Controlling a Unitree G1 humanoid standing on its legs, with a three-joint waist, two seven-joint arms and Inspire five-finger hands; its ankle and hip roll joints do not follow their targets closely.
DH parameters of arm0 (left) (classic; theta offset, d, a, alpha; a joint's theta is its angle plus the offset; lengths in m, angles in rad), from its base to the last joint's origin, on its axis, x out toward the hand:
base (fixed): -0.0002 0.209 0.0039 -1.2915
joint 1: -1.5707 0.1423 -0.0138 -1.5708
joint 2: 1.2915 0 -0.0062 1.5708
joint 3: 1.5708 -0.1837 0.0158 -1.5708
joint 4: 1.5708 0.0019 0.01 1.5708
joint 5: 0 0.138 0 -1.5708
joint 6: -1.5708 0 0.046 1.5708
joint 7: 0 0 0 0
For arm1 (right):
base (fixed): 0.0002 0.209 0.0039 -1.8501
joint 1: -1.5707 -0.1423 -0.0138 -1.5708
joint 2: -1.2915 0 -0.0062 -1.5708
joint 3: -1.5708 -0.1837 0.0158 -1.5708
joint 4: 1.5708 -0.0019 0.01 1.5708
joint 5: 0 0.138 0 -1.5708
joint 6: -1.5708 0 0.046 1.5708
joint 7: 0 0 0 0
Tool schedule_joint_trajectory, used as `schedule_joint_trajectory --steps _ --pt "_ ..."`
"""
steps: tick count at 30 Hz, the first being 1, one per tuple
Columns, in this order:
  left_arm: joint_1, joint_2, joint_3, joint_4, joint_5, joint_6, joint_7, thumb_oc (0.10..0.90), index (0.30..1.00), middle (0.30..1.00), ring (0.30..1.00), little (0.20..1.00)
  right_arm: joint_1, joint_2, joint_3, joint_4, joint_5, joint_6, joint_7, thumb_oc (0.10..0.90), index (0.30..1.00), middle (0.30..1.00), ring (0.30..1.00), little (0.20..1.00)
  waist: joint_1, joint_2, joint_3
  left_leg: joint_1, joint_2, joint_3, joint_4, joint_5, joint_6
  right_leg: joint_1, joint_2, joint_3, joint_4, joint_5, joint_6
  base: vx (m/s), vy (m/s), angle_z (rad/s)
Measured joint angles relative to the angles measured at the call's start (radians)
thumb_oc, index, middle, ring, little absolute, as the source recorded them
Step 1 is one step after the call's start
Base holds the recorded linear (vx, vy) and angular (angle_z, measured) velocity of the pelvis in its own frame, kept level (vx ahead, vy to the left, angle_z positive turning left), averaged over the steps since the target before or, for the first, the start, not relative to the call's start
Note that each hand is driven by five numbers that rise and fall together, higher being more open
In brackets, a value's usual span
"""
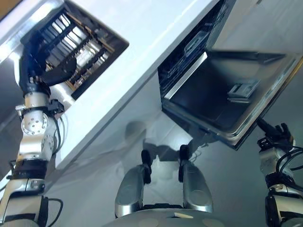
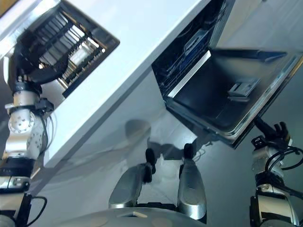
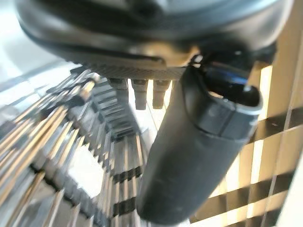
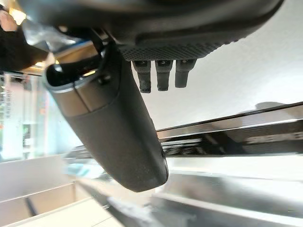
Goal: Pick up plates and place into dishwasher.
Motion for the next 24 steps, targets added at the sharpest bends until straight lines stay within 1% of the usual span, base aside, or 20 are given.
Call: schedule_joint_trajectory --steps 4,7,10,15,18,20,22,24 --pt "-0.056 0.042 0.001 -0.015 -0.001 -0.010 0.035 0.800 0.900 0.900 0.900 0.900 -0.008 -0.028 0.000 -0.002 0.006 -0.048 0.015 0.800 0.900 0.900 0.900 0.900 0.003 0.000 0.013 -0.091 -0.009 -0.015 0.124 -0.042 0.006 -0.098 -0.017 0.012 0.140 -0.054 0.003 -0.03 0.089 0.07" --pt "-0.071 0.062 0.008 -0.063 -0.001 -0.020 0.058 0.800 0.900 0.900 0.900 0.900 -0.027 -0.052 -0.001 -0.009 0.026 -0.072 0.016 0.800 0.900 0.900 0.900 0.900 0.011 0.000 0.015 -0.153 -0.025 -0.021 0.185 -0.060 0.016 -0.169 -0.030 0.027 0.210 -0.076 0.010 0.00 0.083 -0.05" --pt "-0.096 0.074 0.012 -0.085 0.002 -0.038 0.065 0.800 0.900 0.900 0.900 0.900 -0.043 -0.059 -0.008 -0.011 0.056 -0.079 0.019 0.800 0.900 0.900 0.900 0.900 0.010 0.000 0.016 -0.198 -0.035 -0.033 0.220 -0.064 0.019 -0.213 -0.039 0.028 0.247 -0.084 0.011 0.02 0.098 0.06" --pt "-0.116 0.094 0.017 -0.124 0.004 -0.040 0.068 0.800 0.900 0.900 0.900 0.900 -0.046 -0.068 -0.022 -0.009 0.086 -0.087 0.052 0.800 0.900 0.900 0.900 0.900 0.017 0.000 0.016 -0.246 -0.037 -0.042 0.250 -0.064 0.019 -0.255 -0.042 0.026 0.274 -0.085 0.009 0.03 0.085 0.02" --pt "-0.117 0.093 0.026 -0.143 0.010 -0.040 0.080 0.800 0.900 0.900 0.900 0.900 -0.033 -0.072 -0.033 -0.002 0.229 -0.048 0.178 0.800 0.900 0.900 0.900 0.900 0.022 0.000 0.016 -0.256 -0.037 -0.043 0.253 -0.064 0.020 -0.265 -0.042 0.026 0.278 -0.085 0.009 0.02 0.053 0.01" --pt "-0.104 0.091 0.044 -0.157 0.013 -0.040 0.082 0.800 0.900 0.900 0.900 0.900 -0.022 -0.072 -0.036 -0.003 0.324 -0.007 0.300 0.800 0.900 0.900 0.900 0.900 0.021 0.000 0.016 -0.262 -0.037 -0.045 0.253 -0.064 0.019 -0.271 -0.042 0.024 0.278 -0.085 0.009 0.01 0.016 -0.01" --pt "-0.091 0.084 0.063 -0.157 0.021 -0.040 0.082 0.800 0.900 0.900 0.900 0.900 -0.016 -0.062 -0.035 -0.005 0.447 0.042 0.448 0.800 0.900 0.900 0.900 0.900 0.022 0.000 0.016 -0.263 -0.037 -0.050 0.254 -0.064 0.018 -0.270 -0.040 0.022 0.278 -0.086 0.008 0.00 0.000 0.00" --pt "-0.092 0.078 0.080 -0.158 0.028 -0.040 0.081 0.800 0.900 0.900 0.900 0.900 0.015 -0.072 -0.037 0.000 0.500 0.079 0.530 0.800 0.900 0.900 0.900 0.900 0.024 0.000 0.016 -0.264 -0.036 -0.056 0.254 -0.063 0.017 -0.270 -0.038 0.018 0.277 -0.086 0.006 0.08 0.026 0.00"
